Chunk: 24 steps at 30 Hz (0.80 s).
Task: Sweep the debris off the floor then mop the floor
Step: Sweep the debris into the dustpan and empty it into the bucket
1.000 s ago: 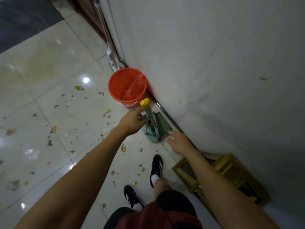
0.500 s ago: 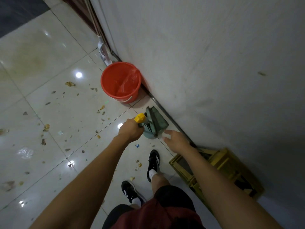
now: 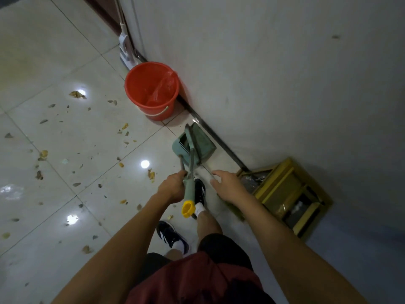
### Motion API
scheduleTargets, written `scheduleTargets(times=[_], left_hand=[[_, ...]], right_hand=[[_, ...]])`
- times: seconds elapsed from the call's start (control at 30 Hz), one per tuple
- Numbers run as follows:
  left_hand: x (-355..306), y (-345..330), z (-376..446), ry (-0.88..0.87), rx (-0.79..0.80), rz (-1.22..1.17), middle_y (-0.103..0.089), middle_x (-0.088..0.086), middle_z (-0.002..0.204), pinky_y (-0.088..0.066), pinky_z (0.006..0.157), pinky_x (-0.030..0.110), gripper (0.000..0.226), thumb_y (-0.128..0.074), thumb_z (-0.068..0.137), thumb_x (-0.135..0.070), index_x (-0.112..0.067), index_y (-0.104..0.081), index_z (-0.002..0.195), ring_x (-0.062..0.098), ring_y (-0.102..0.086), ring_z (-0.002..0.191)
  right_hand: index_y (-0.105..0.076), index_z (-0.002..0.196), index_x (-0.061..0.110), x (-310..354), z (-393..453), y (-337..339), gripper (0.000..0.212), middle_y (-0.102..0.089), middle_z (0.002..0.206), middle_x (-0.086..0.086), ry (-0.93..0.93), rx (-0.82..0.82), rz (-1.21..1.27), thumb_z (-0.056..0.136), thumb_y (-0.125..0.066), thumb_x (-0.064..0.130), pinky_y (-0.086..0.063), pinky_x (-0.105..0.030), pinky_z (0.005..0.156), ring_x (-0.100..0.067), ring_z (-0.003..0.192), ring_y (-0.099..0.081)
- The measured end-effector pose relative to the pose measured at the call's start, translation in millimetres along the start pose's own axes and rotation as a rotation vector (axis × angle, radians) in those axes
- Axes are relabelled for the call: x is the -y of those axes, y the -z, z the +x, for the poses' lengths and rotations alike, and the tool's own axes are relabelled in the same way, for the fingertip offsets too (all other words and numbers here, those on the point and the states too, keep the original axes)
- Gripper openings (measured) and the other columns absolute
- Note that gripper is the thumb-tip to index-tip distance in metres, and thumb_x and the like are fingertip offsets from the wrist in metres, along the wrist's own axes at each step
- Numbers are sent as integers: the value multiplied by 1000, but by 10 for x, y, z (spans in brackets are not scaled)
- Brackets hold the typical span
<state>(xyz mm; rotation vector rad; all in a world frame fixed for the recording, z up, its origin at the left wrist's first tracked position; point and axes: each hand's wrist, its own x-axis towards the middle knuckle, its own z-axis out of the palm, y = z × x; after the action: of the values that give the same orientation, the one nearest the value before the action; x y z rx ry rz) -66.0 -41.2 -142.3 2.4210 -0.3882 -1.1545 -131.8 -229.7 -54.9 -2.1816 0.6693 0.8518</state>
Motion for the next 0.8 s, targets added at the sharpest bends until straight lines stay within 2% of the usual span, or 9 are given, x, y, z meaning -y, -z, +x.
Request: scheduleTargets(times=[0.07, 0.23, 0.37, 0.53, 0.67, 0.8], left_hand=[[91, -233, -179, -12, 13, -8, -65, 15, 117, -55, 77, 41, 43, -64, 93, -29, -21, -50, 133, 35, -64, 98], [267, -672, -506, -26, 13, -3, -66, 11, 118, -56, 78, 40, 46, -62, 94, -35, -25, -49, 137, 35, -64, 99], [404, -949, -665, 5, 52, 39, -65, 14, 117, -58, 81, 45, 59, -58, 96, -36, -29, -35, 150, 35, -65, 98], [441, -1163, -729, 41, 64, 30, -61, 17, 125, -56, 86, 47, 76, -59, 96, -37, -26, -19, 160, 38, -63, 105], [448, -1314, -739, 57, 71, 18, -62, 16, 126, -57, 84, 48, 81, -65, 93, -38, -28, -18, 159, 36, -64, 102], [408, -1420, -767, 66, 65, 27, -59, 18, 133, -55, 85, 45, 78, -61, 97, -32, -24, -17, 161, 38, -62, 109]], right_hand=[[-56, 136, 8, -35, -199, -224, 40, -58, 136, -15, -19, 6, -8, 100, -52, 26, -47, -40, 102, -31, 124, -54], [-52, 142, 17, -186, -575, -645, 45, -54, 143, -10, -31, -1, 46, 99, -55, 30, -42, -34, 103, -26, 128, -52], [-53, 142, 19, -239, -731, -859, 45, -53, 144, -4, -59, 4, 108, 100, -54, 35, -40, -30, 102, -23, 129, -51], [-53, 141, 21, -299, -828, -1156, 45, -55, 142, -4, -75, 50, 134, 99, -52, 38, -41, -36, 108, -23, 132, -48], [-50, 142, 25, -329, -849, -1299, 45, -58, 136, -8, -82, 43, 104, 99, -47, 38, -47, -42, 103, -26, 124, -54], [-49, 141, 23, -325, -866, -1387, 45, -63, 122, -12, -150, 29, 200, 99, -46, 37, -53, -43, 94, -28, 109, -62]])
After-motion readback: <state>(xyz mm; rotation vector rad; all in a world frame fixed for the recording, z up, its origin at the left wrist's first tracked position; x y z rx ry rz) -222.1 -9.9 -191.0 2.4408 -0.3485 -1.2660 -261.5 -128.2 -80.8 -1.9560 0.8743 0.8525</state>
